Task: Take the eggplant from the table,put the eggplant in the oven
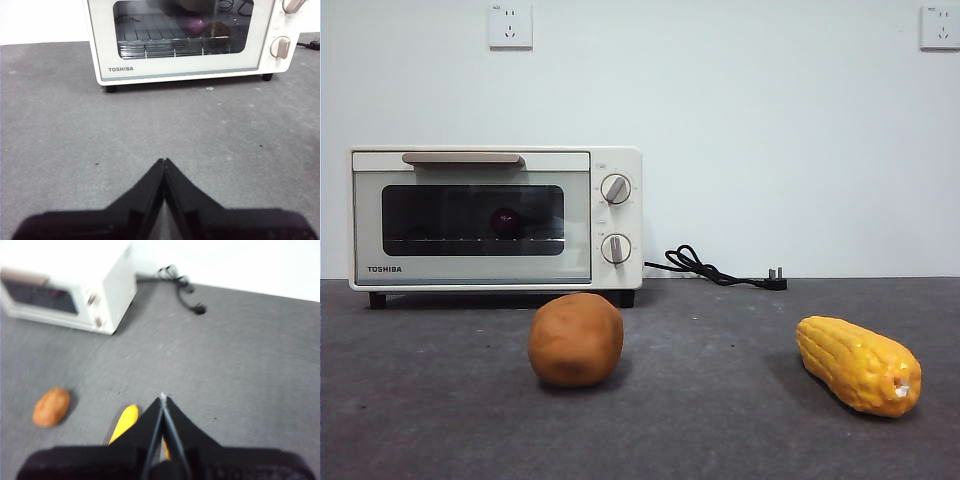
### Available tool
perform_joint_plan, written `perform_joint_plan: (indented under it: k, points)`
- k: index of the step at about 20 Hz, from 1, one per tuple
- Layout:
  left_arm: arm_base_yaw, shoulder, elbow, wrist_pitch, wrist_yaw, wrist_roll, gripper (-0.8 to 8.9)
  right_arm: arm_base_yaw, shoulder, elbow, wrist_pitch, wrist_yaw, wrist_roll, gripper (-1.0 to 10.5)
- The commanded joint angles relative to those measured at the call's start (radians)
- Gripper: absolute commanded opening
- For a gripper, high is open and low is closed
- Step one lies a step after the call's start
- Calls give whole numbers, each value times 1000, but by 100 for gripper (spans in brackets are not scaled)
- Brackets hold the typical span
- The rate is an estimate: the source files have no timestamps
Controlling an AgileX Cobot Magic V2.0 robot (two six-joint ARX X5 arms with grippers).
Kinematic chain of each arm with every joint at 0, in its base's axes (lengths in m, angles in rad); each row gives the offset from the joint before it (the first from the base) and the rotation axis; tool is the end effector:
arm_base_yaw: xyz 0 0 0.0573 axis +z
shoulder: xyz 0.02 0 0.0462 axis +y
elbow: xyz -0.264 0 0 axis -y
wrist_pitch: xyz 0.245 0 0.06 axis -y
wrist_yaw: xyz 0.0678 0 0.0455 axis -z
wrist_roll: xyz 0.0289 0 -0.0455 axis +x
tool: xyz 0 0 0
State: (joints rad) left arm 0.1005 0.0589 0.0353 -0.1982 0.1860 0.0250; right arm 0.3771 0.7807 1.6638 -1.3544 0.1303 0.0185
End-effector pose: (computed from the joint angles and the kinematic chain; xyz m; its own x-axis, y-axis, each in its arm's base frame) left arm 0.0967 0.0044 0.1521 0.9724 -0.0878 -0.2162 0.0863 0.9961 -0.0163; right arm 0.0270 0.0067 0.4729 0.8692 0.2045 -0.4502 -0.2496 0.9674 -0.0425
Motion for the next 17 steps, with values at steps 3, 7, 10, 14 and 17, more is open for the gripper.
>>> perform_joint_plan:
  k: [3, 7, 10, 14, 17]
  points:
    - [-3, 0, -15, 5, 0, -7, -4, -158, -172, -155, 114, -11, -62, -11]
    - [-3, 0, -15, 5, 0, -7, -4, -220, -397, -564, 527, -121, -37, -11]
    - [-3, 0, -15, 5, 0, -7, -4, -264, -523, -895, 797, -179, -19, -11]
    - [-3, 0, -15, 5, 0, -8, -4, -314, -607, -1249, 1087, -179, -18, -11]
    - [-3, 0, -15, 5, 0, -7, -3, -332, -646, -1432, 1236, -179, -18, -11]
